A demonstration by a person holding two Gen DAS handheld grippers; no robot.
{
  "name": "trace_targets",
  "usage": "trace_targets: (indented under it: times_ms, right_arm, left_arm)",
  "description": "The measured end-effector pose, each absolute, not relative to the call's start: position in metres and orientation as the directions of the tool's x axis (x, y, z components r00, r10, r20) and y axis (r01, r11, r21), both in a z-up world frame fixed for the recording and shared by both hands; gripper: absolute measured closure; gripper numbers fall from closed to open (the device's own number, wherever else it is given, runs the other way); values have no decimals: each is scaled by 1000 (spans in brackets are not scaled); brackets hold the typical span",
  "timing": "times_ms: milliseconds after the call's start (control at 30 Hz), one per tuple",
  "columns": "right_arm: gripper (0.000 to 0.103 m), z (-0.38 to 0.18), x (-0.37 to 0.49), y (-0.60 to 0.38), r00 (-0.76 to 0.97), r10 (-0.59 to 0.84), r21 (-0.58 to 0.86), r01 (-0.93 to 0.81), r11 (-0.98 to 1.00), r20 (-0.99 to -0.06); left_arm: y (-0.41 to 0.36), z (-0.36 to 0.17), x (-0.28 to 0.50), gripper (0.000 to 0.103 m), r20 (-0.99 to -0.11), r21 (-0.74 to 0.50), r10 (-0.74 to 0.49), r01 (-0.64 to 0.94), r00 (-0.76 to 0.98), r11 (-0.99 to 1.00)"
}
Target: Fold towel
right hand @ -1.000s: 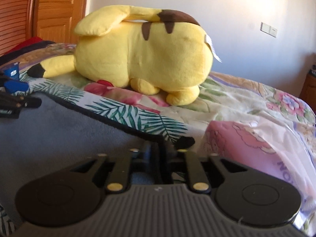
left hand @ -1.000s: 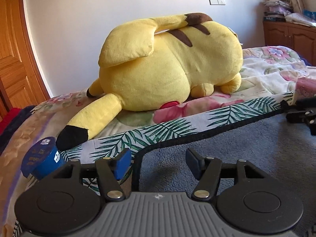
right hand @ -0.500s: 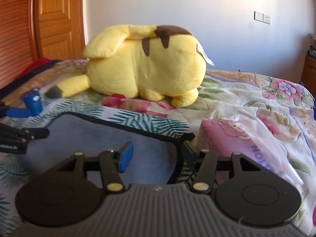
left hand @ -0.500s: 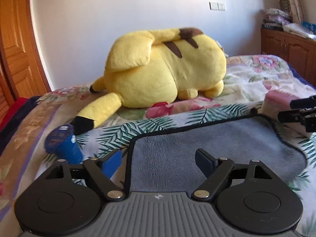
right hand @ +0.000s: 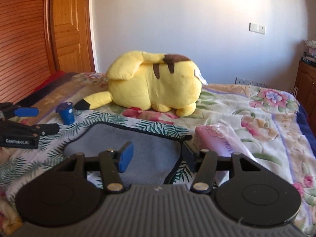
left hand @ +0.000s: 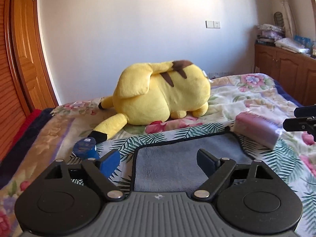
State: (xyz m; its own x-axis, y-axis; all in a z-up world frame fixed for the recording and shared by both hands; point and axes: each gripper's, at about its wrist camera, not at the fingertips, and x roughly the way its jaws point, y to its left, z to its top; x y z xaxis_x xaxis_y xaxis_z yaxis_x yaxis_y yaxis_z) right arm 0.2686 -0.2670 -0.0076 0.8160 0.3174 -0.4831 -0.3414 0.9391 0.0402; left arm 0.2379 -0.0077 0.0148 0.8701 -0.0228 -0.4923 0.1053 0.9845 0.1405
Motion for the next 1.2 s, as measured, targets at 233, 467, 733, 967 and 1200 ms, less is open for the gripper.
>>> trace_targets:
  times_ms: [233,467,733,967,1200]
  right_arm:
    - [47,24,227,-269,833,317,43,-335,941,-454]
    - [40,41,190,-277,845,325,91,-317,944,-425]
    - [0,45,161,-285,869,307,121,-282,952,-389]
    - [0,43,145,-288,875,281,112,-258,960,-395]
    - [0,42,132,-291,882,249,110,-223,968,-401]
  left_arm:
    - [-17,35,198,13,-486,152,-44,134,873,979]
    - [-17,45,156,1,-468,120,-80,153,880,981]
    - [-5,45,127,0,-455,22,-97,120,885,993]
    - [3,43,107,0,-456,24,-88,111,886,994]
    - [7,45,84,0,-454,37,-91,121,887,992]
